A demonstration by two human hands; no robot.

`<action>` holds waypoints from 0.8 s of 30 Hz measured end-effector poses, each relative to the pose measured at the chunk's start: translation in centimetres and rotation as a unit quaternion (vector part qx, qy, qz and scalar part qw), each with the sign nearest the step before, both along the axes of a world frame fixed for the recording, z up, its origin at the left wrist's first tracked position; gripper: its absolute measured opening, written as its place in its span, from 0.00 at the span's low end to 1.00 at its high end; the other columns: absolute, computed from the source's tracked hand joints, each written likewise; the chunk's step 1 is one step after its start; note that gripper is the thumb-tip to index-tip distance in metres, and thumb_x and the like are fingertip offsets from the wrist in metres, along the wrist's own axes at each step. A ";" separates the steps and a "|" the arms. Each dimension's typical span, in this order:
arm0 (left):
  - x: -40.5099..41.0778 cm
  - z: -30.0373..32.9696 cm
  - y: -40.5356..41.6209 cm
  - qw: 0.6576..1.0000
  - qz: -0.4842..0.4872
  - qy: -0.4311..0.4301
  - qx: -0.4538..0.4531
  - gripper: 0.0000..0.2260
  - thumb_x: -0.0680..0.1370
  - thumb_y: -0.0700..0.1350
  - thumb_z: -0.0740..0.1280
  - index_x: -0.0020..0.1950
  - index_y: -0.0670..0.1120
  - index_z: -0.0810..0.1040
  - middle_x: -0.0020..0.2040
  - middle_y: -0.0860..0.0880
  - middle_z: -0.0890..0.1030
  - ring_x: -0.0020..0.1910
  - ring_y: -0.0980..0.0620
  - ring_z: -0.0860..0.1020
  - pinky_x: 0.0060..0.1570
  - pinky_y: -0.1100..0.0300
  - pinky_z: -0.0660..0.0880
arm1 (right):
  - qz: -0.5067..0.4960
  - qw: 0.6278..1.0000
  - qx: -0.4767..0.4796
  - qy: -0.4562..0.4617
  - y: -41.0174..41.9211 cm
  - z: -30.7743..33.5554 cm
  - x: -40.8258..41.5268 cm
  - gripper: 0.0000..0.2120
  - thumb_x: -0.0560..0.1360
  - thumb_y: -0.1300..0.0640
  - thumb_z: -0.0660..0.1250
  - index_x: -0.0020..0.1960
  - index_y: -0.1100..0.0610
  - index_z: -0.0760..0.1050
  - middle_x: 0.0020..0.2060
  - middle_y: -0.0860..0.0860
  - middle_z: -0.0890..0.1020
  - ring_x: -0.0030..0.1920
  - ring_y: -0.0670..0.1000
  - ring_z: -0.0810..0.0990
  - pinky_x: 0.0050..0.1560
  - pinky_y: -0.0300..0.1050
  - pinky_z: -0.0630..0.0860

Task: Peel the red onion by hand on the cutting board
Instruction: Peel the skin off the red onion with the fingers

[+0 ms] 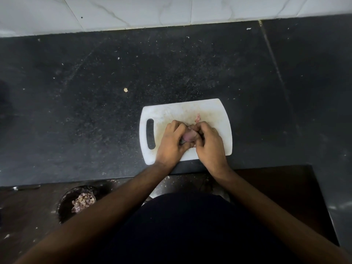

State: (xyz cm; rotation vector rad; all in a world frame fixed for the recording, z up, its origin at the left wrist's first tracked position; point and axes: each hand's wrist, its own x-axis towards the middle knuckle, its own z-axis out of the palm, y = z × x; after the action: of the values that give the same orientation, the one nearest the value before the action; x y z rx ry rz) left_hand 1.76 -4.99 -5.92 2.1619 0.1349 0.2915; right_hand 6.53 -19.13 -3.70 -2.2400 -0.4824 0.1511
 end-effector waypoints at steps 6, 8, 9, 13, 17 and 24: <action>-0.1 0.0 -0.1 0.999 -0.006 0.006 0.031 0.14 0.73 0.44 0.78 0.53 0.47 0.76 0.54 0.53 0.72 0.53 0.53 0.70 0.52 0.62 0.71 | 0.017 0.999 -0.033 0.027 0.1 0.1 0.3 0.10 0.80 0.67 0.60 0.58 0.58 0.75 0.50 0.52 0.83 0.52 0.55 0.79 0.52 0.49 0.76; 0.0 0.1 0.0 1.000 -0.008 0.012 0.027 0.15 0.72 0.44 0.79 0.54 0.46 0.77 0.54 0.53 0.72 0.53 0.53 0.70 0.52 0.63 0.70 | 0.029 0.998 -0.044 0.017 0.0 0.3 0.4 0.10 0.79 0.67 0.61 0.58 0.59 0.75 0.50 0.52 0.82 0.52 0.54 0.77 0.51 0.49 0.74; 0.0 0.2 0.0 1.000 -0.008 0.014 0.023 0.16 0.72 0.44 0.79 0.54 0.46 0.77 0.54 0.53 0.73 0.53 0.53 0.70 0.52 0.64 0.70 | 0.034 0.998 -0.048 0.008 -0.1 0.3 0.5 0.10 0.79 0.68 0.61 0.58 0.59 0.75 0.49 0.53 0.82 0.52 0.54 0.77 0.50 0.49 0.74; 0.0 0.3 0.1 1.000 -0.006 0.020 -0.006 0.19 0.70 0.44 0.80 0.54 0.49 0.74 0.54 0.51 0.75 0.53 0.51 0.72 0.53 0.63 0.70 | 0.054 0.996 -0.067 -0.018 -0.5 -0.2 0.2 0.11 0.76 0.68 0.60 0.56 0.60 0.73 0.48 0.55 0.80 0.51 0.56 0.76 0.50 0.55 0.76; 0.2 0.3 0.3 0.998 0.013 0.041 -0.049 0.23 0.68 0.47 0.82 0.53 0.53 0.70 0.54 0.50 0.77 0.53 0.49 0.76 0.51 0.51 0.77 | 0.027 0.999 -0.040 -0.025 -1.3 -1.1 -0.8 0.06 0.79 0.61 0.59 0.53 0.60 0.72 0.46 0.53 0.80 0.47 0.56 0.78 0.49 0.59 0.77; 0.1 0.3 0.3 0.995 0.030 0.057 -0.079 0.26 0.67 0.49 0.83 0.56 0.54 0.71 0.57 0.51 0.80 0.56 0.51 0.79 0.55 0.48 0.80 | -0.036 0.993 0.094 0.058 -1.5 -0.7 0.5 0.10 0.82 0.61 0.65 0.63 0.56 0.77 0.54 0.45 0.83 0.55 0.43 0.82 0.57 0.41 0.79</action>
State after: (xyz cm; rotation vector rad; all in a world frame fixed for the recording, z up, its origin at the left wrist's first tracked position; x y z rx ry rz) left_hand 1.89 -4.66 -5.62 2.0195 0.2793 0.1838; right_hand 7.04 -20.66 -4.36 -2.0485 -0.3380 0.1898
